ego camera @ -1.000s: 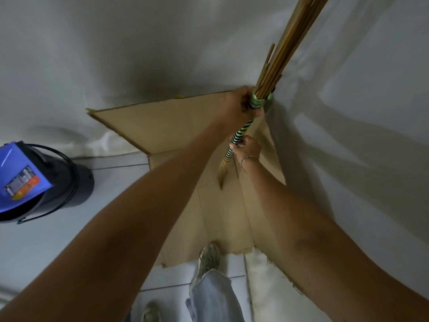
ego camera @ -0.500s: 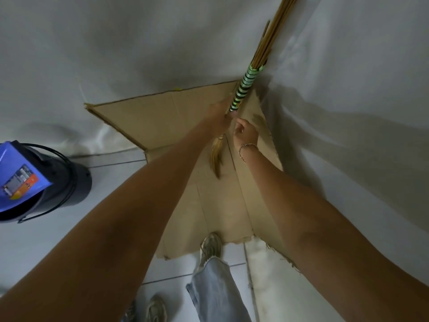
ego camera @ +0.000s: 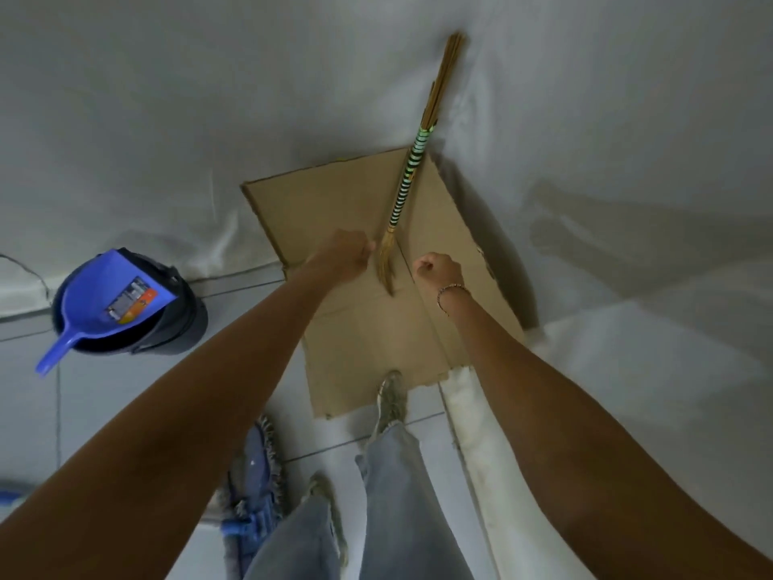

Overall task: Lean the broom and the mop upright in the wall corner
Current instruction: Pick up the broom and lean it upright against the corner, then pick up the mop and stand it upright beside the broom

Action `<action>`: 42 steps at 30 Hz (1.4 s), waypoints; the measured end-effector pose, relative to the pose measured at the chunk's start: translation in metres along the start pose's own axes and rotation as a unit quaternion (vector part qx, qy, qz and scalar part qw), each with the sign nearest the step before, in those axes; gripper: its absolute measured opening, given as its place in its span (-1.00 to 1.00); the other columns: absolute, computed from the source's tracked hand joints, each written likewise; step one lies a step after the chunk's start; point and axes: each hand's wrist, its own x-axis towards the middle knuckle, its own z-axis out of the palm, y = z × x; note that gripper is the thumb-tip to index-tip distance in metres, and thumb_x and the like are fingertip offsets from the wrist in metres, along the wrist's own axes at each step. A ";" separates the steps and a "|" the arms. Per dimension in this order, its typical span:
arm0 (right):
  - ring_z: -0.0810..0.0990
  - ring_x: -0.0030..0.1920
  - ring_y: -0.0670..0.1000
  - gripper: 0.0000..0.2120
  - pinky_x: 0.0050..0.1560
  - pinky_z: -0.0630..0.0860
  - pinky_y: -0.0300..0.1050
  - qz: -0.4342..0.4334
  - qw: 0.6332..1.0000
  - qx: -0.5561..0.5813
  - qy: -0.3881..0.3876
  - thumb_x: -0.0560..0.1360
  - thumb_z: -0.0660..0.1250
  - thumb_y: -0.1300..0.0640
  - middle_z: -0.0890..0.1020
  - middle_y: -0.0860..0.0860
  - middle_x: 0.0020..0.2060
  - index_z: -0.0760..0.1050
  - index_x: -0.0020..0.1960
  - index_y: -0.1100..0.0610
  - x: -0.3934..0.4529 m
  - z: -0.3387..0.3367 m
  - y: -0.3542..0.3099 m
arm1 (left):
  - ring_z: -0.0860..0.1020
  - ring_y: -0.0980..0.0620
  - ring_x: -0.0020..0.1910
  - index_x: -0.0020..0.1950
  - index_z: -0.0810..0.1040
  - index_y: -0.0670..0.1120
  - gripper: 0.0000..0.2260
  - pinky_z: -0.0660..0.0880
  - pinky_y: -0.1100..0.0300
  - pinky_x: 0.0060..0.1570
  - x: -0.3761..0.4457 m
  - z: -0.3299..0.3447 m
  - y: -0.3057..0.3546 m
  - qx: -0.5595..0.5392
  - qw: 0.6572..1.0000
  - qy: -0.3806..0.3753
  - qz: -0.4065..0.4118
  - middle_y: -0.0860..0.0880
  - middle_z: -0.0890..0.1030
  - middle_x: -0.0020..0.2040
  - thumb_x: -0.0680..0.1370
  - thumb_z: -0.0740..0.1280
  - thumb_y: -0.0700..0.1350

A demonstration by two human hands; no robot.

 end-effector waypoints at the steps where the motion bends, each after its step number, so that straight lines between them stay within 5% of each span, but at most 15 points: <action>1: 0.60 0.14 0.17 -0.75 0.20 0.52 -0.12 0.010 1.000 -0.007 -0.024 0.50 0.22 0.20 0.66 0.17 0.10 0.62 0.08 0.16 -0.035 0.001 0.007 | 0.55 -0.27 0.08 0.10 0.49 -0.30 -0.63 0.46 -0.02 0.07 -0.035 0.004 -0.001 -0.003 1.000 -0.005 0.005 -0.32 0.59 0.10 0.65 0.04 -0.05; 8: 0.58 0.14 0.23 -0.71 0.21 0.53 0.07 0.019 0.995 -0.061 -0.076 0.53 0.16 0.25 0.63 0.28 0.10 0.54 0.13 0.36 -0.206 0.026 0.048 | 0.57 -0.20 0.06 0.02 0.53 -0.31 -0.70 0.51 -0.04 0.12 -0.207 0.047 -0.003 -0.032 0.996 -0.082 0.015 -0.27 0.60 0.06 0.62 0.07 -0.16; 12: 0.60 -0.03 0.14 -0.80 0.03 0.54 -0.12 0.009 0.996 -0.054 -0.072 0.50 0.20 0.23 0.66 0.22 -0.04 0.56 -0.07 0.32 -0.270 0.032 0.081 | 0.54 -0.20 0.09 0.05 0.53 -0.36 -0.68 0.43 -0.02 0.15 -0.279 0.062 0.008 -0.057 0.992 -0.110 0.017 -0.30 0.57 0.12 0.64 0.05 -0.20; 14: 0.64 -0.01 0.22 -0.77 0.11 0.59 0.07 0.013 0.996 -0.041 -0.073 0.48 0.20 0.23 0.66 0.31 -0.01 0.54 -0.03 0.37 -0.297 0.033 0.103 | 0.54 -0.18 0.13 0.10 0.54 -0.34 -0.69 0.41 0.01 0.18 -0.310 0.070 0.014 -0.067 0.990 -0.123 0.002 -0.26 0.58 0.15 0.63 0.07 -0.18; 18: 0.63 0.03 0.20 -0.75 0.15 0.57 0.10 -0.008 0.994 -0.045 -0.104 0.52 0.15 0.23 0.66 0.26 0.04 0.55 0.05 0.27 -0.353 0.034 0.141 | 0.51 -0.07 -0.02 -0.10 0.47 -0.18 -0.79 0.37 0.11 0.03 -0.378 0.098 0.024 -0.095 0.990 -0.099 -0.026 -0.21 0.52 -0.04 0.62 0.08 -0.20; 23: 0.55 0.18 0.16 -0.72 0.19 0.50 -0.03 -0.022 0.982 -0.137 -0.127 0.55 0.14 0.11 0.59 0.12 0.19 0.51 0.18 0.11 -0.423 0.032 0.192 | 0.50 -0.08 0.03 -0.09 0.38 -0.13 -0.85 0.38 0.12 0.05 -0.468 0.153 0.041 -0.108 0.983 -0.119 -0.089 -0.24 0.52 0.02 0.63 0.07 -0.19; 26: 0.56 0.16 0.17 -0.67 0.18 0.52 0.01 -0.027 0.971 -0.191 -0.145 0.55 0.09 0.10 0.59 0.14 0.18 0.49 0.23 0.16 -0.464 0.032 0.212 | 0.51 -0.13 0.18 -0.06 0.44 -0.11 -0.86 0.39 0.21 -0.14 -0.514 0.171 0.051 -0.103 0.977 -0.139 -0.121 -0.19 0.54 0.15 0.62 0.11 -0.19; 28: 0.58 0.12 0.20 -0.66 0.16 0.55 0.03 -0.035 0.960 -0.228 -0.157 0.55 0.06 0.15 0.61 0.19 0.14 0.50 0.19 0.24 -0.485 0.039 0.219 | 0.52 -0.09 0.08 -0.16 0.44 -0.15 -0.81 0.39 0.19 -0.14 -0.538 0.182 0.050 -0.113 0.972 -0.154 -0.137 -0.20 0.56 0.13 0.61 0.10 -0.24; 34: 0.54 0.17 0.24 -0.66 0.18 0.52 0.05 -0.073 0.921 -0.296 -0.243 0.55 0.10 0.09 0.58 0.21 0.14 0.50 0.13 0.26 -0.540 0.095 0.198 | 0.39 0.02 0.00 -0.09 0.37 -0.09 -0.88 0.27 0.20 0.02 -0.624 0.204 0.004 -0.064 0.990 -0.068 -0.105 -0.17 0.50 0.05 0.62 0.11 -0.13; 38: 0.53 -0.02 0.16 -0.59 -0.05 0.44 0.01 -0.116 0.893 -0.320 -0.296 0.57 0.09 -0.02 0.58 0.27 0.15 0.49 0.19 0.26 -0.568 0.155 0.163 | 0.56 -0.17 0.10 0.00 0.53 -0.29 -0.76 0.40 0.10 0.10 -0.681 0.208 -0.054 -0.200 0.956 -0.060 -0.207 -0.28 0.59 0.09 0.61 0.15 -0.16; 42: 0.45 -0.11 0.10 -0.60 -0.10 0.39 -0.06 -0.153 0.858 -0.373 -0.318 0.56 0.12 0.02 0.58 0.26 0.12 0.49 0.21 0.27 -0.606 0.239 0.123 | 0.61 -0.14 0.12 0.20 0.56 -0.21 -0.75 0.49 0.05 0.24 -0.750 0.213 -0.129 -0.260 0.930 0.009 -0.258 -0.17 0.64 0.18 0.59 0.23 -0.16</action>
